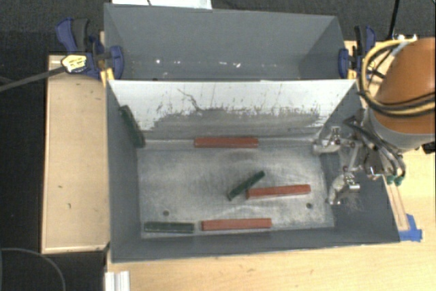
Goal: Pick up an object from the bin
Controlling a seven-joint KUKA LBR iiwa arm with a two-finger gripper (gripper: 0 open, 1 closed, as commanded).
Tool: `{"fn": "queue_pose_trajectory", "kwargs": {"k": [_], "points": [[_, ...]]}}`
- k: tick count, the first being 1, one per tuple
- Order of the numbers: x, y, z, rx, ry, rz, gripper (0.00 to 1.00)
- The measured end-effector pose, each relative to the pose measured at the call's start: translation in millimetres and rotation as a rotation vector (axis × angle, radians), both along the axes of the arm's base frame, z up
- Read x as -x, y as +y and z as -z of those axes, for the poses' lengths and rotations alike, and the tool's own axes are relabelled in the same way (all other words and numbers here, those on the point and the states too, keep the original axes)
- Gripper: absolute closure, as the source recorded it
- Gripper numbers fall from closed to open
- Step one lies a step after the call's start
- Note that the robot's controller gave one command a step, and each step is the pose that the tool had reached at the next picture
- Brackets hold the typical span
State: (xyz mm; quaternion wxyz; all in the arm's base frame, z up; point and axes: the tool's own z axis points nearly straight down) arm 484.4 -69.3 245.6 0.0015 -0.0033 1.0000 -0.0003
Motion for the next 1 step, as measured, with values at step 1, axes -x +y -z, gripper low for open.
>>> {"fn": "queue_pose_trajectory", "kwargs": {"k": [1], "points": [[0.0, 0.0, 0.0, 0.0, 0.0, 0.0, 0.0]]}}
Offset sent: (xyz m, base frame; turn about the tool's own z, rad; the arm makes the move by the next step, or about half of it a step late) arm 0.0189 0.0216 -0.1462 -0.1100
